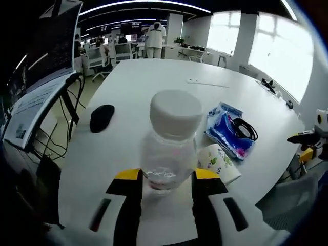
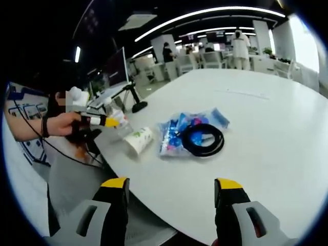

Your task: Arrange the tabletop items into an orderly group along one side of the table until the central work area is clear of visible clutter.

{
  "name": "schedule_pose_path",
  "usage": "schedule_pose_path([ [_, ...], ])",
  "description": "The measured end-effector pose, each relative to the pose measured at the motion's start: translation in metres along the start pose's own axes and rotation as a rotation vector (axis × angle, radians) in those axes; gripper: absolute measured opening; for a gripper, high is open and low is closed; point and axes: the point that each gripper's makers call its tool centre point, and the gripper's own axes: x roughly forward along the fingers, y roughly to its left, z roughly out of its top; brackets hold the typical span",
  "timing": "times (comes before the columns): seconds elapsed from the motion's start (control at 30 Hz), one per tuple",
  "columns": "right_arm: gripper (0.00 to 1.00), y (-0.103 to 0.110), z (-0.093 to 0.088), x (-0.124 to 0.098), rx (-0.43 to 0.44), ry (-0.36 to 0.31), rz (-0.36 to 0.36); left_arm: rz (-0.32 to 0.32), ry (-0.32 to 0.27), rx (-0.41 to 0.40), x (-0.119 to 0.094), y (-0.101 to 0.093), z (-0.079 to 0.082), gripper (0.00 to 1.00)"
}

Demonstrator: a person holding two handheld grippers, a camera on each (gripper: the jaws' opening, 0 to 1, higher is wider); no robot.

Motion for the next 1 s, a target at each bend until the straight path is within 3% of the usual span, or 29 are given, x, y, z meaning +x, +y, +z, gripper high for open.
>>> schedule_pose_path([
  [0.53,0.69,0.003,0.002,0.003,0.004,0.006,-0.012,-0.018,-0.037,-0.064,0.004,0.002,0.001,0.36],
  [1.0,0.68,0.001,0.003,0.009,0.011,0.015,-0.016,0.000,-0.054,-0.071,0.016,0.014,0.017,0.35],
])
